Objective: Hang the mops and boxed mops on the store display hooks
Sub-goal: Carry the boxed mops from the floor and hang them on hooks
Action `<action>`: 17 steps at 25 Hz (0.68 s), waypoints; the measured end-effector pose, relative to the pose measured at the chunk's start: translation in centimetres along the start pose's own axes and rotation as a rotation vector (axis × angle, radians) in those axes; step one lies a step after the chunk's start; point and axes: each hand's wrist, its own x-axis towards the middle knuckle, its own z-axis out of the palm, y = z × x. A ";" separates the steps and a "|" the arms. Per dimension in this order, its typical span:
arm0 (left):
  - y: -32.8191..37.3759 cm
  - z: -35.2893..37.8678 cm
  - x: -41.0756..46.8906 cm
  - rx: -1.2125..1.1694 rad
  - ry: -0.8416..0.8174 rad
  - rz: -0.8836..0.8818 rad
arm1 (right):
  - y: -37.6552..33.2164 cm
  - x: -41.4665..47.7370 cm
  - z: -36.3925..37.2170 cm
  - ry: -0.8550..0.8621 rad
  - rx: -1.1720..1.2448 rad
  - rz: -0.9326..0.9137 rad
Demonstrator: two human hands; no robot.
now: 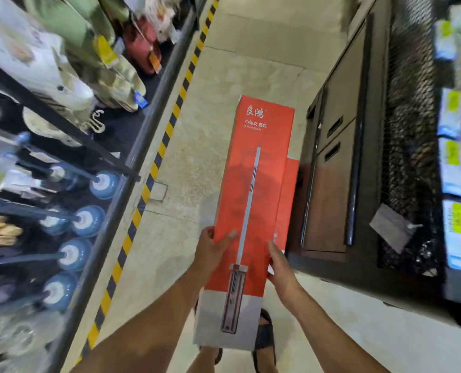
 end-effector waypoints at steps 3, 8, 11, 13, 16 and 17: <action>4.4 -3.1 -5.9 -0.080 0.068 0.043 | -3.5 -7.4 1.4 -0.124 -0.082 -0.071; 8.2 -7.3 -14.9 -0.161 0.177 0.145 | -8.4 -15.6 2.1 -0.259 -0.286 -0.183; 8.5 -9.2 -20.3 -0.234 0.235 0.212 | -11.5 -18.7 2.9 -0.318 -0.413 -0.295; 8.3 -10.0 -23.6 -0.280 0.293 0.249 | -14.0 -20.8 4.7 -0.365 -0.441 -0.355; 7.6 -10.6 -27.6 -0.361 0.365 0.303 | -17.0 -23.9 8.5 -0.488 -0.426 -0.481; 7.2 -10.7 -28.9 -0.393 0.382 0.319 | -17.4 -24.8 9.8 -0.518 -0.418 -0.517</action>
